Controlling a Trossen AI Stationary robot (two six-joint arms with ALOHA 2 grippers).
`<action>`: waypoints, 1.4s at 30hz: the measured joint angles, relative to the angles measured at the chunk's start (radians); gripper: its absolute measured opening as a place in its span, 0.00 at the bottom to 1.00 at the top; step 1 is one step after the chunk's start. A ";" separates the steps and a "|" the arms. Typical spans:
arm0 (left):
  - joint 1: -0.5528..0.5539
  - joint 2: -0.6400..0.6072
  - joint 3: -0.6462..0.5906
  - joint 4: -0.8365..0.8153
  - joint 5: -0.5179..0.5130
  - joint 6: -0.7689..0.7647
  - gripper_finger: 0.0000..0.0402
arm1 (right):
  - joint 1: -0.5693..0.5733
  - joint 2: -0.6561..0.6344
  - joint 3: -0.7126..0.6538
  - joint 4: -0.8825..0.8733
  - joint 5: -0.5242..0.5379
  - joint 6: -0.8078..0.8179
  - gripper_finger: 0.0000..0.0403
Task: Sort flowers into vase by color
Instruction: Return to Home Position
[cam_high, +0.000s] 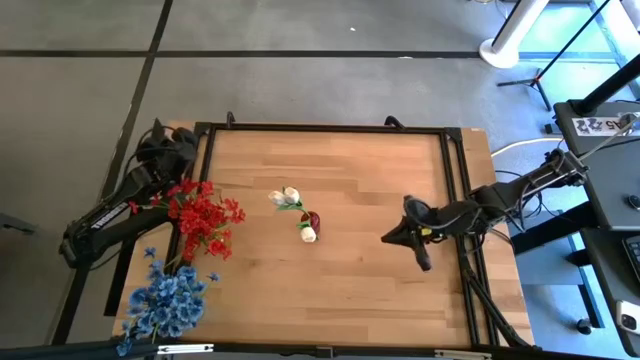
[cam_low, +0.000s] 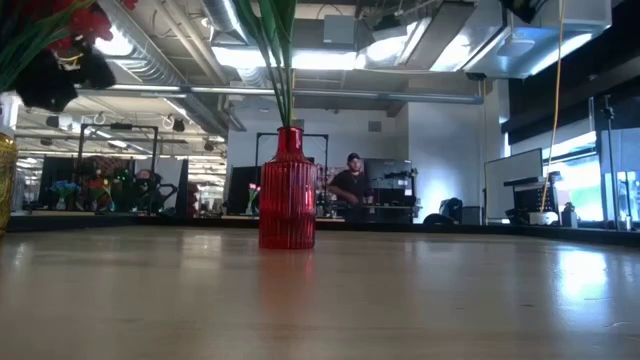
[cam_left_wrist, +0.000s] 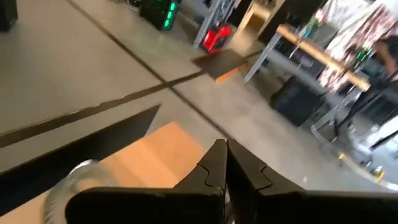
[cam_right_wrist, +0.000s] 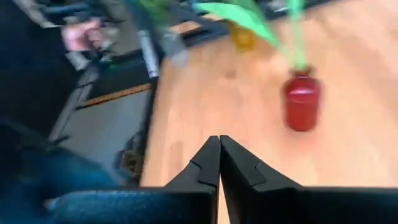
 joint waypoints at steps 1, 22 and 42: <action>0.000 0.000 0.000 -0.034 0.016 -0.021 0.00 | 0.000 0.003 0.000 0.026 -0.038 -0.012 0.03; -0.008 -0.002 -0.442 0.970 0.442 0.260 0.00 | -0.089 -0.099 0.002 0.665 -0.291 -0.438 0.03; 0.026 -0.001 -0.489 1.114 0.999 0.684 0.00 | -0.100 -0.065 -0.014 0.392 -0.053 -0.565 0.03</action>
